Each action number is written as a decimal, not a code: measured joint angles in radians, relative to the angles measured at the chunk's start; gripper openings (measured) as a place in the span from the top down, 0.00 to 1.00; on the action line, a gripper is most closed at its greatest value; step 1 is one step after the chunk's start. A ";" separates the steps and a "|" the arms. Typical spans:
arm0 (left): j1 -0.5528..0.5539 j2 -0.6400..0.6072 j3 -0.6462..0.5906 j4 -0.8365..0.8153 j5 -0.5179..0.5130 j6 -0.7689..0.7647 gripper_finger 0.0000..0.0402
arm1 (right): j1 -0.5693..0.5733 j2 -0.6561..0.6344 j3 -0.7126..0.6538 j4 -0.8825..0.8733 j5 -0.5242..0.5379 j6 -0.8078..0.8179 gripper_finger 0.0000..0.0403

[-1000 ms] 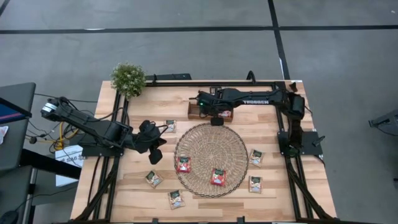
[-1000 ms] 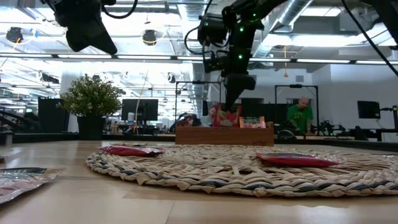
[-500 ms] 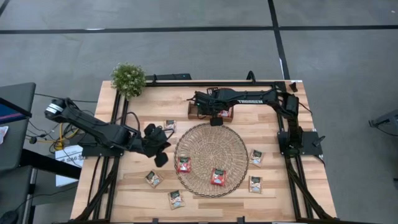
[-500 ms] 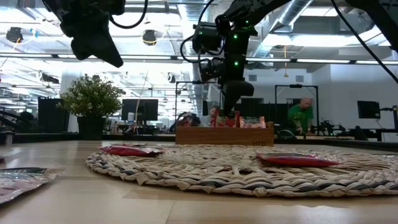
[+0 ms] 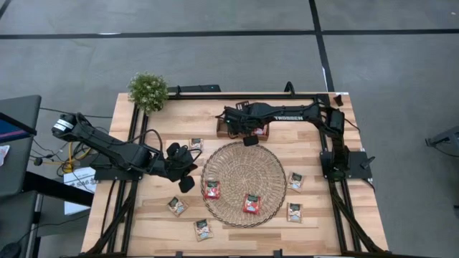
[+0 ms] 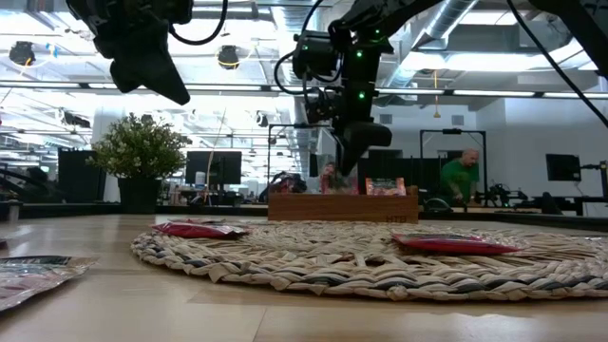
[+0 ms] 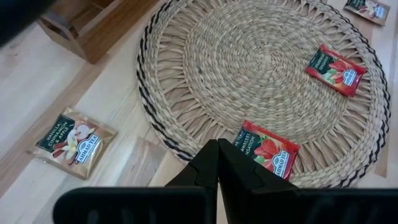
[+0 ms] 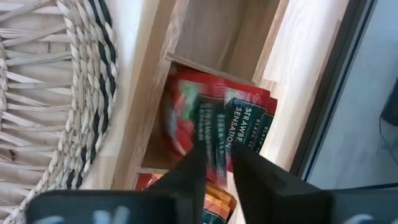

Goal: Pick & Place Tea
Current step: Put the red tea bag into the middle section of the wooden organizer

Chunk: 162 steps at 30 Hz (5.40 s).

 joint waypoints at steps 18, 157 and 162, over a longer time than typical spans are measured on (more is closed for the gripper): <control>0.000 -0.001 0.000 0.003 0.008 -0.001 1.00 | 0.156 -0.061 0.210 -0.446 -0.155 0.311 0.59; -0.002 0.000 0.000 -0.020 0.015 0.026 1.00 | 0.449 -0.020 0.177 -0.390 0.247 0.647 1.00; -0.002 0.000 0.000 -0.020 0.002 0.025 1.00 | 0.348 -0.020 0.191 -0.360 0.373 0.520 1.00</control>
